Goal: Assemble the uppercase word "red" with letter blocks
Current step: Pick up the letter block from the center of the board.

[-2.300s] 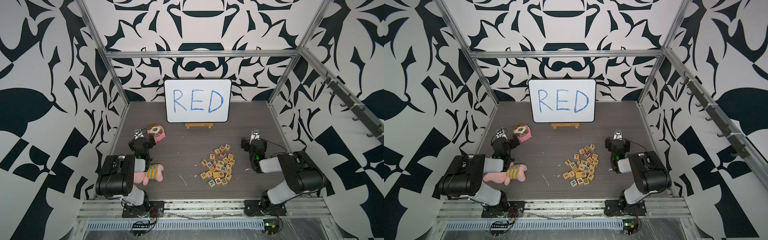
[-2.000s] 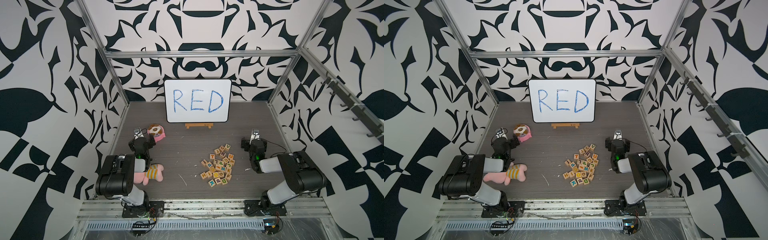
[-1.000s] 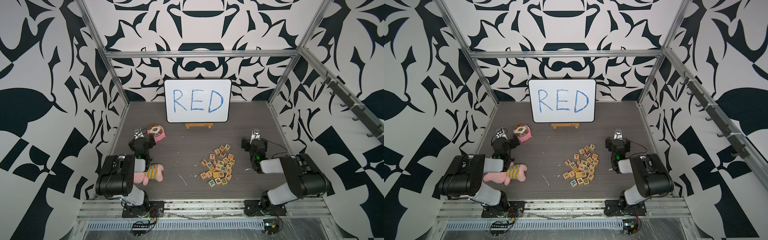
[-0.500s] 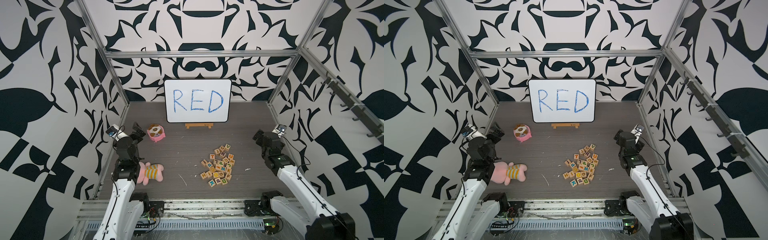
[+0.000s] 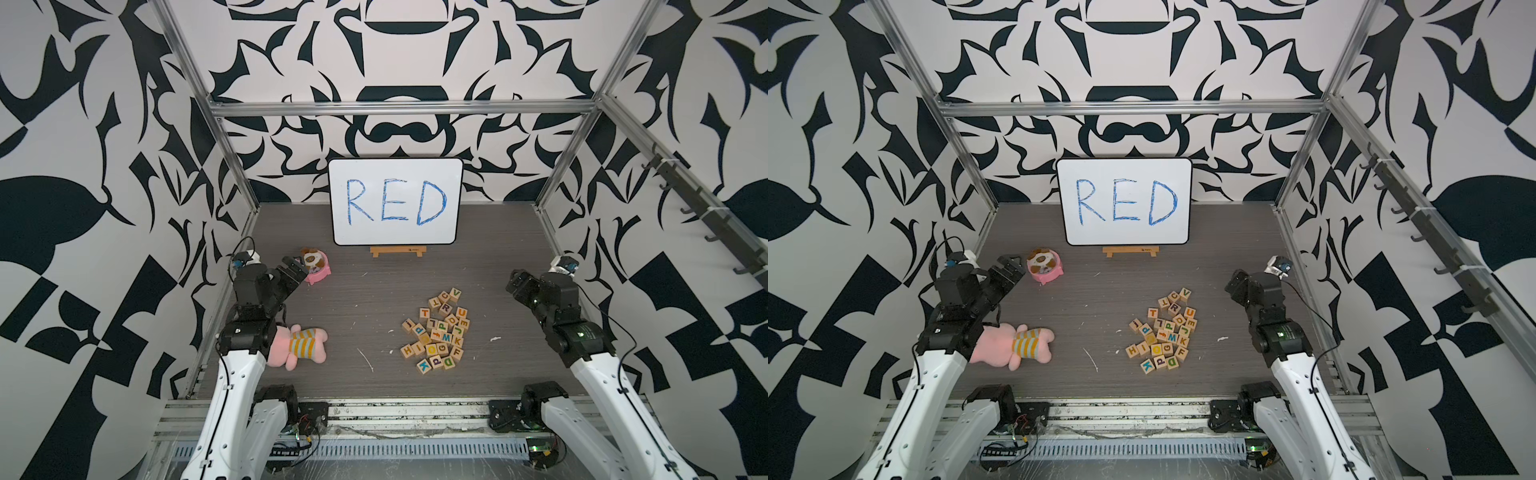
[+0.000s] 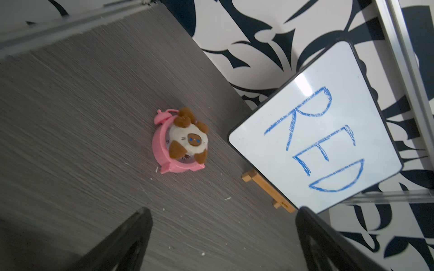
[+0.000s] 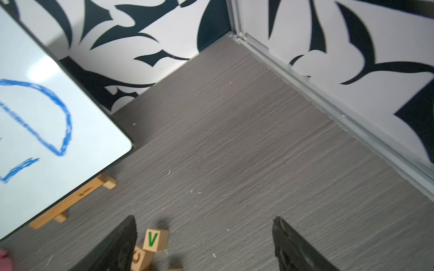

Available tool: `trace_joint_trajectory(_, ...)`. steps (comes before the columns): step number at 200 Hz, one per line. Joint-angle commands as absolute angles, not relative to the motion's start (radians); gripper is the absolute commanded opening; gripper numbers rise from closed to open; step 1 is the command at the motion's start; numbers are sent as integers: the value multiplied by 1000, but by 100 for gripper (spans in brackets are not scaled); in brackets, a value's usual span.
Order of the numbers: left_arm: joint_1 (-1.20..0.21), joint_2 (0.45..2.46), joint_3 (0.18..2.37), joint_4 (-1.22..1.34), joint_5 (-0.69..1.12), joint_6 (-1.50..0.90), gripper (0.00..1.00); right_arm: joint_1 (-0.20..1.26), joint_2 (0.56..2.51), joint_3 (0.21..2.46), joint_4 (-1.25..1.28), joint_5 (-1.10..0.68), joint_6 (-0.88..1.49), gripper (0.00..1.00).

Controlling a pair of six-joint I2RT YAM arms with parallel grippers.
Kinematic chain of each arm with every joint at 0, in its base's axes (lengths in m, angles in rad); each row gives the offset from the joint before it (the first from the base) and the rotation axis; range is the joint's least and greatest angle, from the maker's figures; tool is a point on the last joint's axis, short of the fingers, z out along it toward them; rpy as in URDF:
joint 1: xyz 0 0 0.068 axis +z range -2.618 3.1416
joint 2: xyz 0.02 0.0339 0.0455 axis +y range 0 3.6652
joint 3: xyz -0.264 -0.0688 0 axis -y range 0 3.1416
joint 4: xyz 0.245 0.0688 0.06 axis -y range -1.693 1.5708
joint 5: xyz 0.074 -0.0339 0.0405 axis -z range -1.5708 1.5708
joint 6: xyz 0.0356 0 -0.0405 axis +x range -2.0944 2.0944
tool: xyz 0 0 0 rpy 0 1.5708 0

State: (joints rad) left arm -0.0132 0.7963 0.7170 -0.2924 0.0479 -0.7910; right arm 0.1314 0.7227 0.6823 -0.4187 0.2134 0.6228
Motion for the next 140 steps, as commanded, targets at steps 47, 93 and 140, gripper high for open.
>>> trace_joint_trajectory(47, -417, 918, 831, -385, 53, -749, 100, 152, 844, 787, -404, -184, 632, 86)
trace_joint_trajectory(93, -594, 1074, 906, -441, -22, -741, 100, 344, 948, 866, -532, -45, 579, 83)
trace_joint_trajectory(140, -635, 1170, 936, -460, 40, -782, 100, 531, 1113, 959, -708, 57, 523, 77)
